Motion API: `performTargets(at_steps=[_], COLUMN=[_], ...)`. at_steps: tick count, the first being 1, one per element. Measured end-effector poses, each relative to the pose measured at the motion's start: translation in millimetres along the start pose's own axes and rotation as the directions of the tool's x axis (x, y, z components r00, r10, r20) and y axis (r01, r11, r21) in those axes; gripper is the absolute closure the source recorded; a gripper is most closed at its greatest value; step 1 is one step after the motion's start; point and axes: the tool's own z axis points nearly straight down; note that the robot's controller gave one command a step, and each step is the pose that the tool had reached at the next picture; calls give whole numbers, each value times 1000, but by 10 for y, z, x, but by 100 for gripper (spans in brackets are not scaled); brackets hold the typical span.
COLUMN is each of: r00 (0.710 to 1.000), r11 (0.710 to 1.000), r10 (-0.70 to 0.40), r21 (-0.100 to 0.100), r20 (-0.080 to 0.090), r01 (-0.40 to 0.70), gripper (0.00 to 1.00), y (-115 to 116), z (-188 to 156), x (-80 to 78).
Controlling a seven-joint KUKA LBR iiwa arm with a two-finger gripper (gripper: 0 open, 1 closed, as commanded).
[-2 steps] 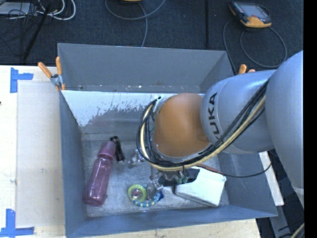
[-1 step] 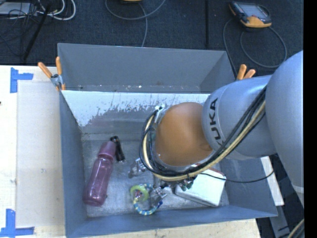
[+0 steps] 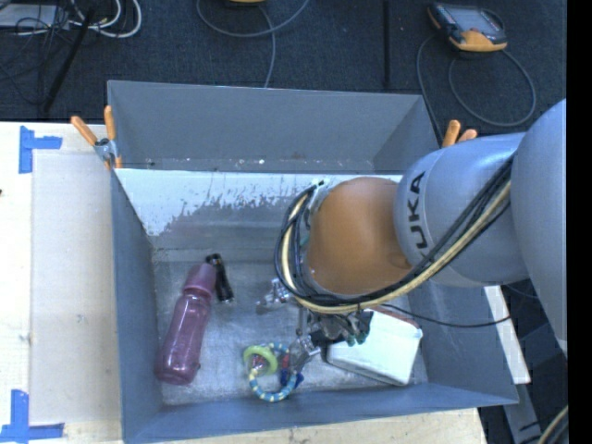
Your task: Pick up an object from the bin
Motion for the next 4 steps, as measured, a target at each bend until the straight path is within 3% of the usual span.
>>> performTargets(at_steps=[1, 2, 4], r00=[996, 998, 998], r11=[996, 998, 998], r10=[-92, 62, 62], r21=[6, -1, -1], r20=[18, 11, 8], r01=[92, -62, -62], gripper=[0, 100, 100], y=[27, -52, -50], z=[250, 284, 258], x=[8, -14, -7])
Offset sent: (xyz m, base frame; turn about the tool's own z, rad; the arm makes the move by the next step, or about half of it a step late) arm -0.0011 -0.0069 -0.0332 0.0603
